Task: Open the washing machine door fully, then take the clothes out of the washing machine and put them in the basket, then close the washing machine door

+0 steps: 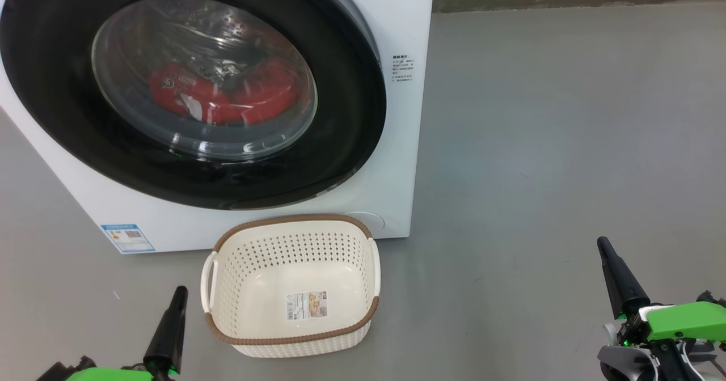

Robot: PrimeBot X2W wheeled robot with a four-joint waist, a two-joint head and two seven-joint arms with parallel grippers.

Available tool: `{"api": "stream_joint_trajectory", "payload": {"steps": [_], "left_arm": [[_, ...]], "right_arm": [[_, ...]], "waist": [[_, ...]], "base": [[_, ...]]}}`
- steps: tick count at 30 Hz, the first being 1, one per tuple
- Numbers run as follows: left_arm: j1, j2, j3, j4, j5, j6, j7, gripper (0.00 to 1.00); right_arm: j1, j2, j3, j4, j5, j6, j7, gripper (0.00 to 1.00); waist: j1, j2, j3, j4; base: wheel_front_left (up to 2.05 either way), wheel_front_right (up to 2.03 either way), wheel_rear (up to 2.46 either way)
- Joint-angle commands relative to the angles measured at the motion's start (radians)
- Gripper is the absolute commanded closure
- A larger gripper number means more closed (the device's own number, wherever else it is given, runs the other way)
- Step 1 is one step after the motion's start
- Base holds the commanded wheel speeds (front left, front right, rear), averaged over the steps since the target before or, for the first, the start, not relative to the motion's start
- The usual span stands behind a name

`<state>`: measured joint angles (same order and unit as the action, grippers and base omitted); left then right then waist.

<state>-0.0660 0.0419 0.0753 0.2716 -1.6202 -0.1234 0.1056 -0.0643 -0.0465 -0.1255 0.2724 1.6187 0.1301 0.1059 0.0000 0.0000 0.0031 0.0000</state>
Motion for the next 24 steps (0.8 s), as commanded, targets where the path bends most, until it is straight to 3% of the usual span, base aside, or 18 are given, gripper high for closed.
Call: {"api": "stream_joint_trajectory", "payload": {"steps": [1,10,11,24], "left_arm": [[-0.042,0.011,0.036,-0.027,0.01,-0.007,0.006,1.0],[-0.042,0.01,0.037,-0.027,0.01,-0.007,0.006,1.0],[0.0,0.0,0.001,0.0,0.0,0.0,0.0,0.0],[0.024,-0.008,-0.011,0.015,0.033,0.0,-0.026,0.0]], "right_arm": [[-0.043,-0.007,0.015,-0.028,-0.007,0.001,0.005,1.0],[-0.043,-0.006,0.014,-0.028,-0.008,0.001,0.005,1.0],[0.0,0.0,-0.001,0.0,0.0,0.0,0.0,0.0],[0.024,0.009,0.026,0.028,-0.021,0.0,-0.024,0.0]], "waist": [[0.0,0.0,0.0,0.0],[0.0,0.0,0.0,0.0],[0.0,0.0,0.0,0.0],[0.0013,0.0,-0.001,0.002]], "base": [[0.0,0.0,0.0],[0.0,0.0,0.0],[0.0,0.0,0.0],[0.0,0.0,0.0]]}}
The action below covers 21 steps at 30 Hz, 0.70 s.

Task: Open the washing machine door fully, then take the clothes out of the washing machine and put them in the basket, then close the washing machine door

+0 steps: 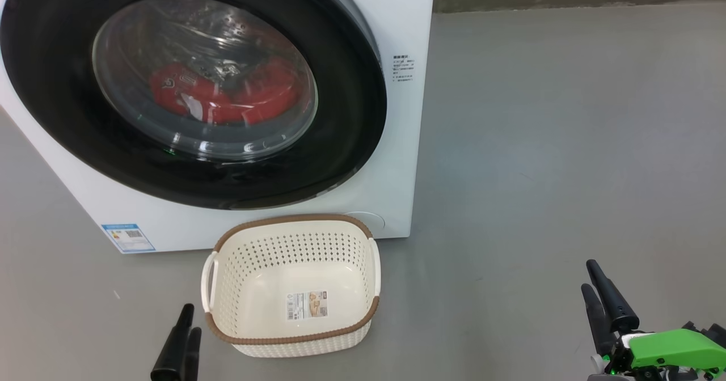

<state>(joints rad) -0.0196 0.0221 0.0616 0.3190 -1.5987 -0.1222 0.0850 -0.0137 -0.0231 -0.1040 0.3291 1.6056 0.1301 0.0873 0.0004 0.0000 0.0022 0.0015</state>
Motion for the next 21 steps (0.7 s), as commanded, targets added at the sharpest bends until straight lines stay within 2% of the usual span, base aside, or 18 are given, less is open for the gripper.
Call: {"api": "stream_joint_trajectory", "payload": {"steps": [1,9,21], "left_arm": [[-0.021,0.012,0.002,-0.035,0.019,-0.001,-0.009,0.0],[-0.018,0.013,0.0,-0.052,0.106,-0.001,-0.032,0.0],[-0.011,0.014,0.0,-0.083,0.292,0.0,-0.067,0.0]], "right_arm": [[-0.026,-0.016,0.008,-0.03,-0.013,0.0,-0.009,0.0],[-0.027,-0.029,0.032,-0.037,-0.065,0.0,-0.034,0.0],[-0.028,-0.051,0.07,-0.043,-0.175,0.0,-0.069,0.0]], "waist": [[0.0002,0.0,0.001,0.0],[-0.0003,0.0,0.003,0.002],[-0.0004,0.0,0.005,0.004]], "base": [[0.0,0.0,0.0],[0.0,0.0,0.0],[0.0,0.0,0.0]]}}
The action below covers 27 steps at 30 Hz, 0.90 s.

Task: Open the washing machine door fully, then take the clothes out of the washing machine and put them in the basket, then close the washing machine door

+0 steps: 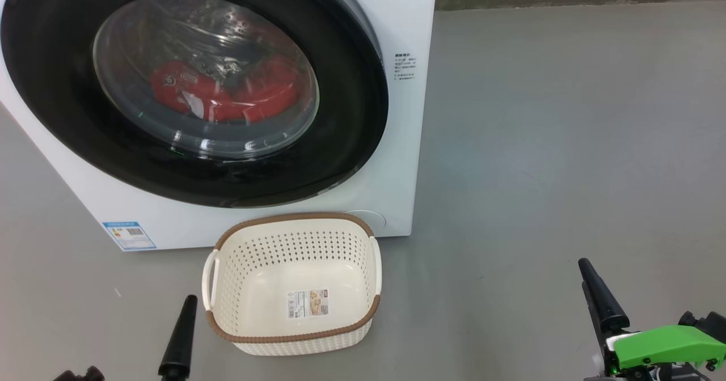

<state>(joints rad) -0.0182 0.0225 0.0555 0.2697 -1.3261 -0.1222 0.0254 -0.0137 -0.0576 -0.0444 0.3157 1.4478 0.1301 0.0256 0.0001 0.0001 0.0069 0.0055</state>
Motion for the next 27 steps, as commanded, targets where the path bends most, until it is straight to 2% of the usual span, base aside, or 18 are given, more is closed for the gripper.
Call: {"api": "stream_joint_trajectory", "payload": {"steps": [1,12,27], "left_arm": [[-0.012,0.014,0.005,-0.036,0.034,0.001,-0.011,0.0],[-0.004,0.016,-0.022,-0.058,0.229,0.022,-0.043,0.0],[0.003,0.021,-0.051,-0.074,0.437,0.063,-0.084,0.0]], "right_arm": [[-0.028,-0.019,0.014,-0.03,-0.03,0.0,-0.01,0.0],[-0.03,-0.04,0.053,-0.027,-0.176,0.0,-0.043,0.0],[-0.029,-0.059,0.083,-0.02,-0.358,0.0,-0.084,0.0]], "waist": [[-0.0001,-0.0001,0.0,0.0],[-0.0001,-0.0001,0.001,0.003],[-0.0001,-0.0001,0.003,0.006]], "base": [[0.0,0.0,0.0],[0.0,0.0,0.0],[0.0,0.0,0.0]]}}
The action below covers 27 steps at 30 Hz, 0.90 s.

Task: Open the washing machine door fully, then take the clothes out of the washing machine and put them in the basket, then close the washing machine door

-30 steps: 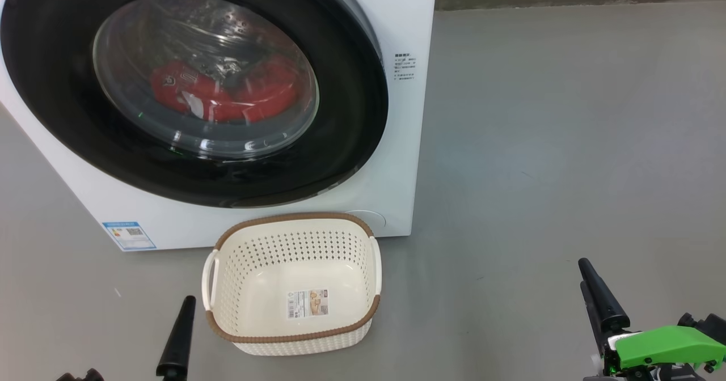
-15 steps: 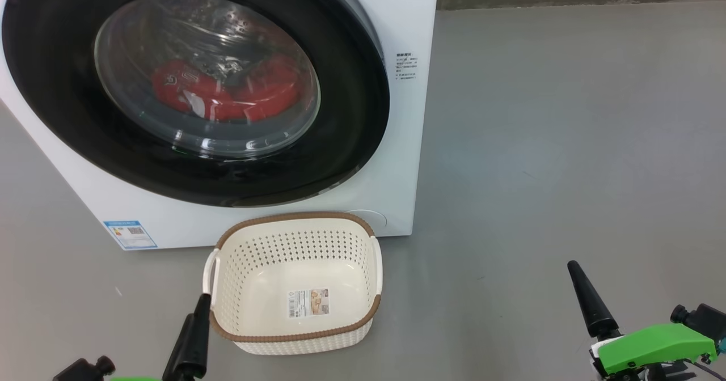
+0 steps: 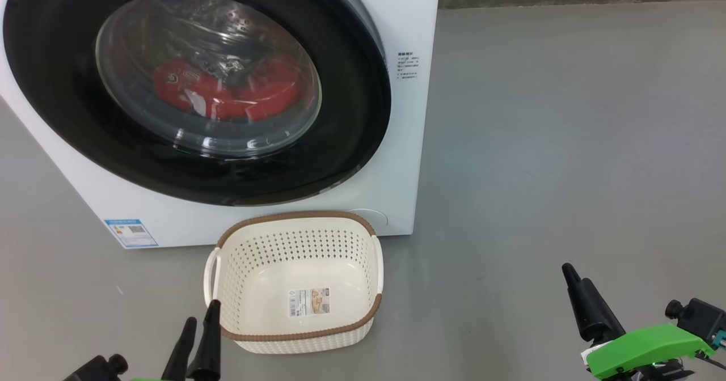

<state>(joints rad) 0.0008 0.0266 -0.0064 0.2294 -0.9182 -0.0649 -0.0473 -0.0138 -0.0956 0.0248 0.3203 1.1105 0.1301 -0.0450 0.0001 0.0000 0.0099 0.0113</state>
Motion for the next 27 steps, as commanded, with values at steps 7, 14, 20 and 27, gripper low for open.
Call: {"api": "stream_joint_trajectory", "payload": {"steps": [7,14,20,27], "left_arm": [[-0.011,0.025,-0.01,-0.047,0.134,0.026,-0.035,0.0],[-0.008,0.032,-0.027,-0.06,0.224,0.045,-0.055,0.0],[-0.004,0.036,-0.04,-0.07,0.298,0.061,-0.073,0.0],[-0.002,0.041,-0.055,-0.081,0.383,0.076,-0.093,0.0]], "right_arm": [[-0.027,-0.027,0.024,-0.026,-0.108,0.0,-0.037,0.0],[-0.026,-0.034,0.039,-0.026,-0.179,0.0,-0.057,0.0],[-0.023,-0.04,0.052,-0.028,-0.236,0.0,-0.075,0.0],[-0.023,-0.048,0.061,-0.029,-0.304,0.0,-0.096,0.0]], "waist": [[-0.0001,0.0,-0.001,0.0],[-0.0001,0.0,0.0,0.002],[-0.0001,0.0,0.002,0.003],[-0.0001,0.0,0.005,0.004]], "base": [[0.0,0.0,0.0],[0.0,0.0,0.0],[0.0,0.0,0.0],[0.0,0.0,0.0]]}}
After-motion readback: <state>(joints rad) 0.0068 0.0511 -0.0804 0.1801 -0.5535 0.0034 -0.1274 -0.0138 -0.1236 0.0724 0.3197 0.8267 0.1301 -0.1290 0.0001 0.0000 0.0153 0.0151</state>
